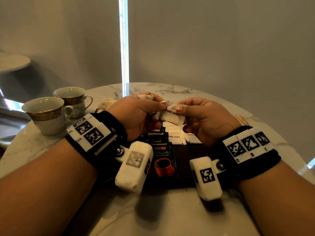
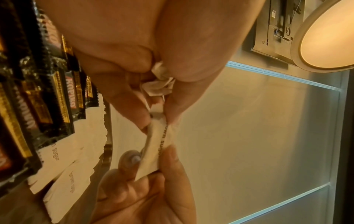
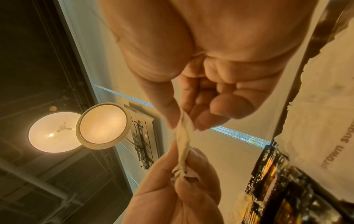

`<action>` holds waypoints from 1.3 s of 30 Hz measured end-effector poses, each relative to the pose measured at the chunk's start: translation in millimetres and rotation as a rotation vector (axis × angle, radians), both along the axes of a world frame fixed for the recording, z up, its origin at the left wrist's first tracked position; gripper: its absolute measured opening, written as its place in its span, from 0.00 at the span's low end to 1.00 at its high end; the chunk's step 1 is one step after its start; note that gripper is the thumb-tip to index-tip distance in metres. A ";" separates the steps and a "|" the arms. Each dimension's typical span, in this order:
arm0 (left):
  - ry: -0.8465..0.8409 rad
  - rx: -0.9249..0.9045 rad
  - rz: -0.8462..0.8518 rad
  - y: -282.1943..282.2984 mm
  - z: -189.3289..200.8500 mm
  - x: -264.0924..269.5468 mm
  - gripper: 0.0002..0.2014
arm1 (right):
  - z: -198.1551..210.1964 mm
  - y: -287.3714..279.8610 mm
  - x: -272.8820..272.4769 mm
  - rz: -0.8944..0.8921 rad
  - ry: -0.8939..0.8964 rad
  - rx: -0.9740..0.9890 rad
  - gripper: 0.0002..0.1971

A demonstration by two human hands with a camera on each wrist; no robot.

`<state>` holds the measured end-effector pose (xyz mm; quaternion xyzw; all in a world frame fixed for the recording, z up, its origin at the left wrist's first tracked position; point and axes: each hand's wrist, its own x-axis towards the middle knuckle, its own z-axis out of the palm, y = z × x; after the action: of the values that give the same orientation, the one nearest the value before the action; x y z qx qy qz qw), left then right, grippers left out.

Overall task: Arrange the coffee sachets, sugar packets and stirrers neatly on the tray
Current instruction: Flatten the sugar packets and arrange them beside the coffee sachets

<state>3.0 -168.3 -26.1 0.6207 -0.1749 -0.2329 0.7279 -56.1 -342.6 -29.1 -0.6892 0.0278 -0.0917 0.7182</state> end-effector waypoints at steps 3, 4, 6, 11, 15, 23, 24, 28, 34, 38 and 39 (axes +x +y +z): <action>0.007 0.002 0.005 -0.1 0.6 -0.6 0.02 | 0.8 -0.4 0.3 -0.006 -0.004 0.003 0.03; 0.005 0.008 0.014 -0.6 1.0 -1.4 0.02 | 1.0 -1.0 0.9 -0.007 -0.003 0.012 0.02; 0.024 0.007 0.044 -1.0 0.8 -1.5 0.04 | 1.6 -2.8 2.0 -0.012 0.009 0.034 0.02; 0.135 -0.040 0.109 1.8 3.0 2.4 0.12 | -4.1 -18.6 9.7 -0.103 0.048 0.104 0.03; 0.177 -0.071 0.119 4.3 5.2 3.5 0.13 | -9.7 -34.7 15.8 -0.125 0.190 0.169 0.03; 0.183 -0.073 0.110 5.1 6.8 3.5 0.12 | -5.8 -39.2 8.1 0.057 0.505 0.020 0.10; 0.186 -0.075 0.107 5.3 6.8 3.9 0.12 | -5.6 -38.5 7.5 0.048 0.522 -0.014 0.11; 0.193 -0.081 0.109 5.4 6.6 4.4 0.13 | -7.0 -37.8 6.8 0.008 0.557 -0.072 0.10; 0.191 -0.082 0.122 5.2 7.2 3.3 0.12 | -7.6 -34.9 7.4 0.054 0.586 -0.097 0.11; 0.188 -0.080 0.122 4.5 6.7 2.4 0.12 | -12.7 -33.4 11.7 0.112 0.619 -0.099 0.13; 0.189 -0.079 0.122 4.5 6.6 2.3 0.12 | -13.8 -32.9 12.3 0.119 0.621 -0.103 0.14</action>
<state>5.3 -163.9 -19.5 0.5763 -0.0767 -0.2386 0.7779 -43.8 -375.5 -42.9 -0.7201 0.2006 0.1643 0.6436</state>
